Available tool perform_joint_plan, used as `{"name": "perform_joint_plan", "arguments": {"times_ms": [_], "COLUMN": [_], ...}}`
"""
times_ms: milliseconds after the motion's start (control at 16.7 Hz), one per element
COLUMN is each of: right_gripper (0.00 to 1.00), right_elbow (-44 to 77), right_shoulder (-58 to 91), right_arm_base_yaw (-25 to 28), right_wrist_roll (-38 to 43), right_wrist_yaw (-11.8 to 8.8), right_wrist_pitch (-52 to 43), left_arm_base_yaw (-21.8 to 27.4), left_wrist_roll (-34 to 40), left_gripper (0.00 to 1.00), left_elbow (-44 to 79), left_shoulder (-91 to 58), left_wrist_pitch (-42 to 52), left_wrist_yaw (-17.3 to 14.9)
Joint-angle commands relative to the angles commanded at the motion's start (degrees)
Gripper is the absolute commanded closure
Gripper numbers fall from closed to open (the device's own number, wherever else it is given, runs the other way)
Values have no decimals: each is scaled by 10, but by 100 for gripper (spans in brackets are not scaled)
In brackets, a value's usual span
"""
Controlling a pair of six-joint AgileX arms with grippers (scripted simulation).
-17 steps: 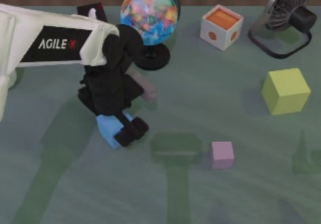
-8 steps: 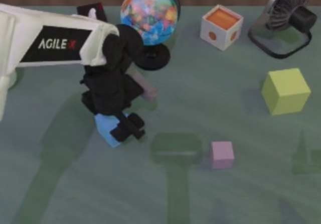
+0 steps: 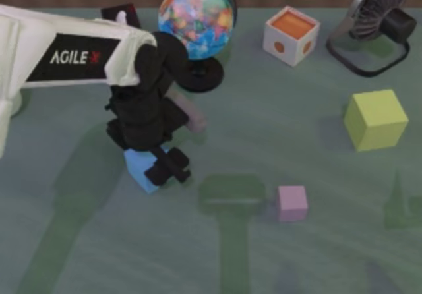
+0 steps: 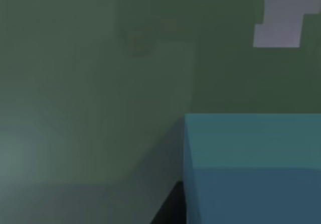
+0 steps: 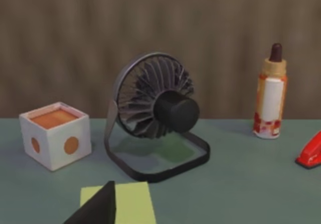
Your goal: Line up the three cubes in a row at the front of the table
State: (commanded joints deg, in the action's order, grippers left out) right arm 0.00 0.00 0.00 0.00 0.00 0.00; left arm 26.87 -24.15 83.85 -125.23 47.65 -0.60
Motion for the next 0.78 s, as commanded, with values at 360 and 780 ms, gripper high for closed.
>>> {"name": "perform_joint_plan", "arguments": {"times_ms": [360, 780], "right_gripper": [0, 0], "right_elbow": [0, 0], "right_shoulder": [0, 0], "right_arm_base_yaw": [0, 0], "right_wrist_roll": [0, 0], "right_wrist_yaw": [0, 0], "right_wrist_pitch": [0, 0], "left_arm_base_yaw": [-7, -8], "left_wrist_roll": [1, 1], "left_gripper": [100, 100], "left_elbow": [57, 78], "left_shoulder": [37, 53], "left_wrist_pitch": [96, 133], "left_wrist_yaw": [0, 1]}}
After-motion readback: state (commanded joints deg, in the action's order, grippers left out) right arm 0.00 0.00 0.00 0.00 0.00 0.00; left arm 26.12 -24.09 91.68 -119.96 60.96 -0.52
